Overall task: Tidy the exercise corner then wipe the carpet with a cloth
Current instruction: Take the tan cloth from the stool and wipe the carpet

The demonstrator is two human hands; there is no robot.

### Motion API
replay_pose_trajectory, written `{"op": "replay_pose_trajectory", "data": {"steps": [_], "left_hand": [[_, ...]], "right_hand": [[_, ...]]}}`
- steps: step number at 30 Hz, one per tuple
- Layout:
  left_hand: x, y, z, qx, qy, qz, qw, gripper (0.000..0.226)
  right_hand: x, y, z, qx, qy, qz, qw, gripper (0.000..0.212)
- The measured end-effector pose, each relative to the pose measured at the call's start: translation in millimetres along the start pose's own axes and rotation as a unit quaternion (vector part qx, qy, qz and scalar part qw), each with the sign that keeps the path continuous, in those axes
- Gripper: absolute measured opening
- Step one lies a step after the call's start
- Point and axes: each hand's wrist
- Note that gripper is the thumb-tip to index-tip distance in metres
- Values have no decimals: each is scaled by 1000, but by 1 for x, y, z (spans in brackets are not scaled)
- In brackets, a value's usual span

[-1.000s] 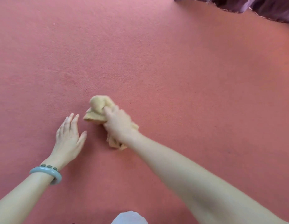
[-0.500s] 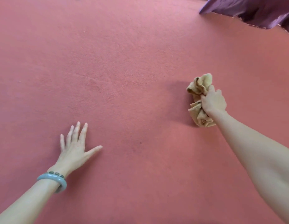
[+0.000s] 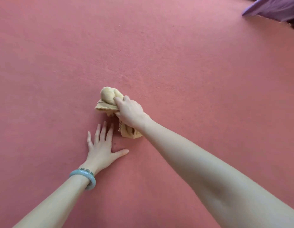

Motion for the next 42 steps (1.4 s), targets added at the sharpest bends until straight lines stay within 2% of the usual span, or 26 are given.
{"op": "replay_pose_trajectory", "data": {"steps": [1,3,7,10,12,14,16,19,24,27,29,32,35,39,42], "left_hand": [[0,0,0,3,0,-1,1000,118],[0,0,1,-6,3,-1,1000,117],[2,-4,4,-37,0,39,999,123],[3,-8,7,-38,11,62,997,130],[3,-8,6,-32,14,63,997,131],[3,-8,5,-39,10,59,997,131],[2,-10,4,-35,7,57,998,130],[1,-10,4,-34,2,53,998,129],[0,-11,4,-37,6,51,998,127],[0,-13,3,-26,0,49,998,126],[1,-14,2,-22,-1,48,999,124],[1,-12,3,-39,2,42,998,126],[1,-9,5,-50,7,41,998,128],[2,-8,5,-49,6,34,998,128],[2,-8,5,-51,2,35,998,128]], "right_hand": [[2,-2,-2,-1,-19,13,1000,30],[1,-18,-26,5,-3,2,1000,32],[-23,-65,-119,-36,152,-60,986,36],[-56,-97,-177,-95,275,-115,950,32],[-72,-107,-196,-115,341,-136,923,35],[-66,-107,-198,-120,368,-153,909,36],[-40,-98,-181,-108,360,-155,914,37],[16,-72,-134,-78,291,-132,944,36],[77,-15,-23,-37,87,-48,994,34],[80,13,33,-15,-42,25,999,31],[78,17,43,-13,-79,61,995,35],[72,-2,13,-3,-49,37,998,38],[44,-38,-54,-32,56,-18,998,36],[-28,-83,-137,-121,188,-56,973,33],[-69,-99,-163,-163,252,-56,952,31]]}}
Point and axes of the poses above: each hand's wrist, its own x-axis towards the middle knuckle, its own y-axis out of the palm, z = x × y, and after that the axes turned 15 degrees about -y, right-handed
